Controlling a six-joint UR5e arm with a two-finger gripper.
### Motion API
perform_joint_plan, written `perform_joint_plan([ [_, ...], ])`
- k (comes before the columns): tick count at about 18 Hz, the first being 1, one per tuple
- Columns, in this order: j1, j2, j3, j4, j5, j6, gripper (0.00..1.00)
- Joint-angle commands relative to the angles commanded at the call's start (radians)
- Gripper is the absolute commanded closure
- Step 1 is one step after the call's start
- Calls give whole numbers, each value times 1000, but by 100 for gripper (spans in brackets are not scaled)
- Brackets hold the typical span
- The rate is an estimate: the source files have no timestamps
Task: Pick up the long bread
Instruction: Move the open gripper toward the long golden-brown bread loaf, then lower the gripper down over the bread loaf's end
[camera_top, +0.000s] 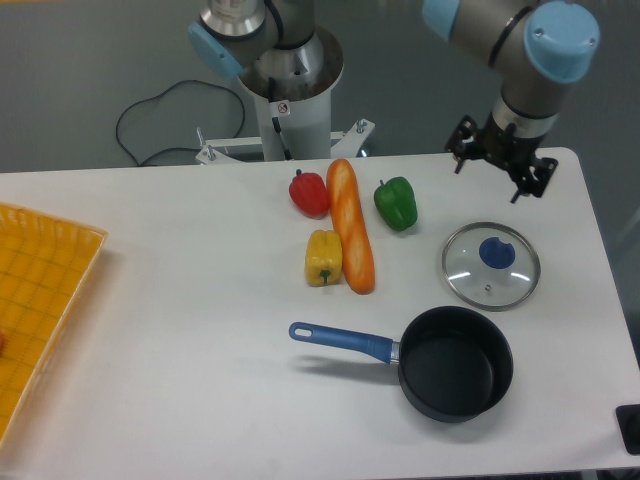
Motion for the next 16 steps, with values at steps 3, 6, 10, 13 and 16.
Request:
perform_joint_plan([
  [3,11,83,-89,-5,-43,-5,0],
  [6,3,159,-205,27,-98,-14,0],
  [10,3,255,-420,263,-144,-63,0],
  [13,-12,252,-482,386,-141,-156,0],
  [16,-58,212,-485,429,-131,-206,0],
])
